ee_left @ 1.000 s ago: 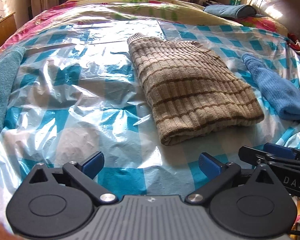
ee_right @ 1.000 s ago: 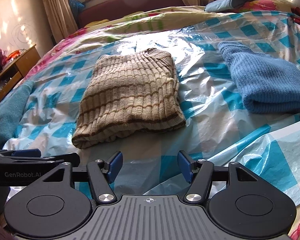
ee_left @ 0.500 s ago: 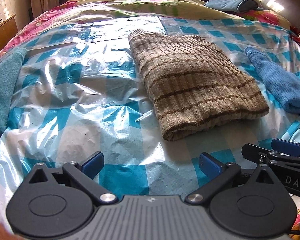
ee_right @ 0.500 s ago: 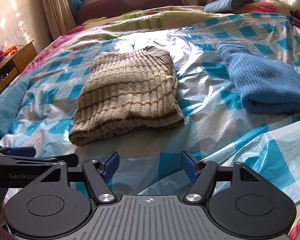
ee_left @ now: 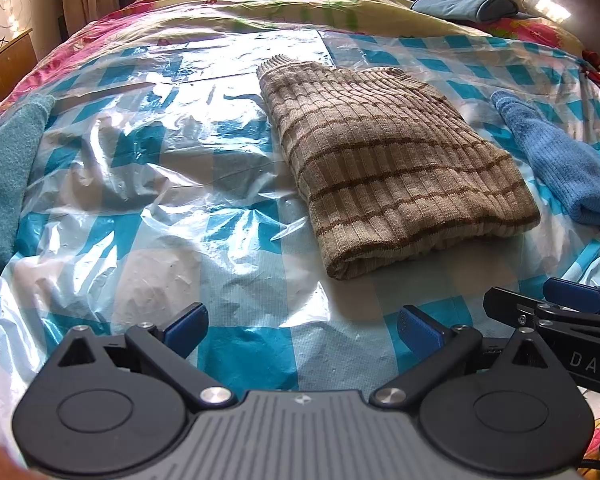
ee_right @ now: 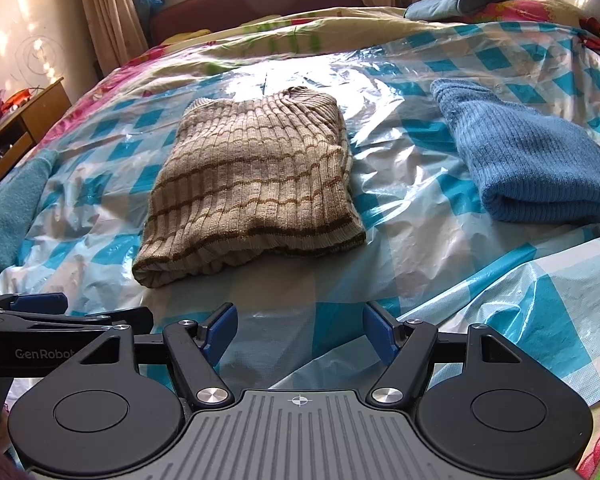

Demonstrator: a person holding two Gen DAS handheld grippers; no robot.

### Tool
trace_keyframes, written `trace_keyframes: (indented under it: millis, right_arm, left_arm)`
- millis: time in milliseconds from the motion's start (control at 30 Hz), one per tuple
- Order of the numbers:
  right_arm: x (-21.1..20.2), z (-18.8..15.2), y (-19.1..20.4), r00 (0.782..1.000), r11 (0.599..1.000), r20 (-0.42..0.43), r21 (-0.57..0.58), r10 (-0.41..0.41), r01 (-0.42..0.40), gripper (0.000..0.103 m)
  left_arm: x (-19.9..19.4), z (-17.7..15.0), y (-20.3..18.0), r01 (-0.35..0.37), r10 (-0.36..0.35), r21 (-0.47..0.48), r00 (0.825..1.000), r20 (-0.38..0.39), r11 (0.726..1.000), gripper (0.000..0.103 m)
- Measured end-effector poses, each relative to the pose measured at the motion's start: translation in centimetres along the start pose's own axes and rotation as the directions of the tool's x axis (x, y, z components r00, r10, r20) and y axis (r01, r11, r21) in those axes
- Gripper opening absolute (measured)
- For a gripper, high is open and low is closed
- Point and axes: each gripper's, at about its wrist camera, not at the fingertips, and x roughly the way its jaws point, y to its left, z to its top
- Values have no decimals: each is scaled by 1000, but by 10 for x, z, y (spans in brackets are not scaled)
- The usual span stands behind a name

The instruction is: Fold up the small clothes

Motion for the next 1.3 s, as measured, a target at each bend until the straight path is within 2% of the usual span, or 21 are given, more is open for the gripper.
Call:
trace_keyframes:
  millis: [1300]
  right_arm:
    - [2,-1,-1,1000,1000,-10,4,-3,3,70]
  left_arm:
    - [0,-2,-2,2,-3,-4,1000,-11,1000,103]
